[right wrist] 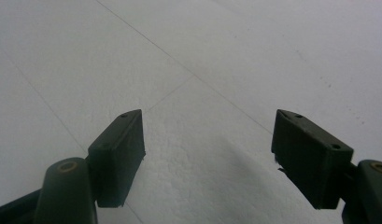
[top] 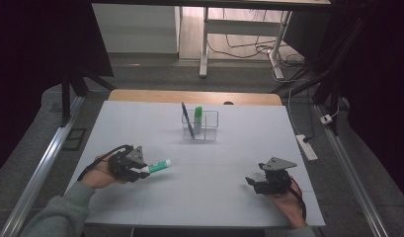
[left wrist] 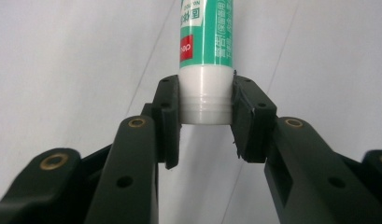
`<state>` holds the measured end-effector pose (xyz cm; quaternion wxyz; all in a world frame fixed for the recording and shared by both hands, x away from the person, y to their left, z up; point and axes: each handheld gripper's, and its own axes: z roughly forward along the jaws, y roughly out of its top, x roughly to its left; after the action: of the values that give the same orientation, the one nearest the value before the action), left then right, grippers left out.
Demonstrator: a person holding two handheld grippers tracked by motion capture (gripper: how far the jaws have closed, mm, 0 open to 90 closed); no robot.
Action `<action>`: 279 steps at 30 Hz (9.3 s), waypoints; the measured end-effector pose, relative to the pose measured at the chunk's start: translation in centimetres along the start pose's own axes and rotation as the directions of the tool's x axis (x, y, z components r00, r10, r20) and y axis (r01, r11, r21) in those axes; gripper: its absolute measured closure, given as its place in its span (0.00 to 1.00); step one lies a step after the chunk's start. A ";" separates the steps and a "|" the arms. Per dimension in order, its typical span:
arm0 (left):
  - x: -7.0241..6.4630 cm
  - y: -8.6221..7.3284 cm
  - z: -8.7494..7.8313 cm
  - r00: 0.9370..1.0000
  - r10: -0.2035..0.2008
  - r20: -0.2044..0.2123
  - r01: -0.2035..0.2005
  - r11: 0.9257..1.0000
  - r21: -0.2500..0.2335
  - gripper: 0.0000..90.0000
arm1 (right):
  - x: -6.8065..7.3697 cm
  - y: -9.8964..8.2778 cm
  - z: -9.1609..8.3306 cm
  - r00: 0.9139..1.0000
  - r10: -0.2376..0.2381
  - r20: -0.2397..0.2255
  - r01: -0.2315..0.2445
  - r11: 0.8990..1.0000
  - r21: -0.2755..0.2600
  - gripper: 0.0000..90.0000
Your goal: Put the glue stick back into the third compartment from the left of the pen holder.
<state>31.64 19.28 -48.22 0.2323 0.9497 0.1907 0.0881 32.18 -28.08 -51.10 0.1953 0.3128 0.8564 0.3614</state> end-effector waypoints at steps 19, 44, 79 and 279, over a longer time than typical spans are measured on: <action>-1.8 4.5 1.2 0.998 -0.052 -0.041 0.048 0.995 -0.093 0.72 | 0.8 0.7 -0.3 1.000 0.011 -0.026 -0.012 0.999 -0.045 0.28; -2.8 8.3 3.0 0.998 -0.065 -0.018 0.062 0.989 -0.136 0.72 | 2.7 2.8 -0.3 0.997 -0.033 -0.067 0.028 0.996 -0.081 0.26; -4.3 10.1 5.0 0.998 -0.029 0.051 0.038 0.985 -0.171 0.72 | 6.8 7.4 2.6 0.965 -0.245 -0.092 0.244 0.969 -0.026 0.26; 6.0 15.1 -2.5 0.900 -0.416 0.129 0.420 0.753 -0.507 0.71 | 0.0 0.2 -1.7 0.999 0.037 -0.031 -0.037 0.999 -0.002 0.31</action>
<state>41.32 10.29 -38.41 0.4959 0.7837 0.3656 0.0786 31.35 -28.78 -49.83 0.1755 0.3227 0.8528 0.3712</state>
